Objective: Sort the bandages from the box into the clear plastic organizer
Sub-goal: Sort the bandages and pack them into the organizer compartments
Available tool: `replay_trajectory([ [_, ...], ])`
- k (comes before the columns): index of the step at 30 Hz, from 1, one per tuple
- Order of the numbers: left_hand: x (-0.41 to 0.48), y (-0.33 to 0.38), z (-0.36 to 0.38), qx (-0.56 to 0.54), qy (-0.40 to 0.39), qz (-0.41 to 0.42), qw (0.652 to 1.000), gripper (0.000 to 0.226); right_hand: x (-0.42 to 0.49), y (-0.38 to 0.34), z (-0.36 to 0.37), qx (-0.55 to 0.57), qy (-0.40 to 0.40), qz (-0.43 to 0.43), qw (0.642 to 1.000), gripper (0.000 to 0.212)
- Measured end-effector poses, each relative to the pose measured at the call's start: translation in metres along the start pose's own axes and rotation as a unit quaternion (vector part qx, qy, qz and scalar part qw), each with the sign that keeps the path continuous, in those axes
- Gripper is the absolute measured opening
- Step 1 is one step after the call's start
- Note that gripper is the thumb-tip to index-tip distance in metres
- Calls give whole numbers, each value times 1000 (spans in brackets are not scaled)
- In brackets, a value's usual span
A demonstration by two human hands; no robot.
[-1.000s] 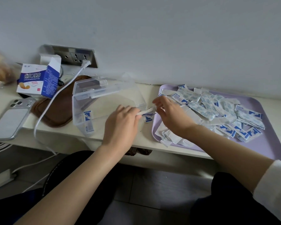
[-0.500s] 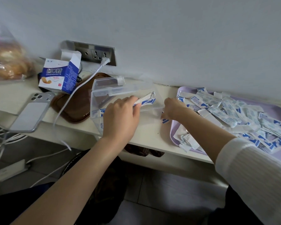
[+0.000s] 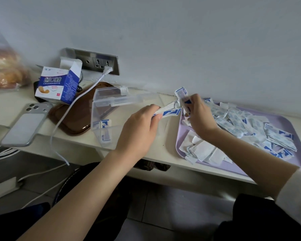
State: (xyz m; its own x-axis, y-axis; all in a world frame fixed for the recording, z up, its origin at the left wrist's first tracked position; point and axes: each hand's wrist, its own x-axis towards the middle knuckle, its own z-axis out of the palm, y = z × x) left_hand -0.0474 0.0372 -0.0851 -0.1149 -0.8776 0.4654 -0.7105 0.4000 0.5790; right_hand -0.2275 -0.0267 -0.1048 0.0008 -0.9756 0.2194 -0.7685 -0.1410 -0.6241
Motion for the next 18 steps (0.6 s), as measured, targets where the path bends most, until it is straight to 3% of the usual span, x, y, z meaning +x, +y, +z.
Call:
replay_trajectory([
  [6,-12,7,43,-12,-184,-102,978,15,-26,33,-35,3,-16,-36,999,12],
  [10,-12,10,61,-53,-219,-169,960,16,-28,30,-48,74,-21,-51,996,11],
  [15,-5,24,64,-62,-263,-177,946,9,-44,30,-57,-73,-148,-143,976,8],
  [18,-2,34,66,-75,-296,-168,937,18,-49,33,-56,-105,-151,-138,973,14],
])
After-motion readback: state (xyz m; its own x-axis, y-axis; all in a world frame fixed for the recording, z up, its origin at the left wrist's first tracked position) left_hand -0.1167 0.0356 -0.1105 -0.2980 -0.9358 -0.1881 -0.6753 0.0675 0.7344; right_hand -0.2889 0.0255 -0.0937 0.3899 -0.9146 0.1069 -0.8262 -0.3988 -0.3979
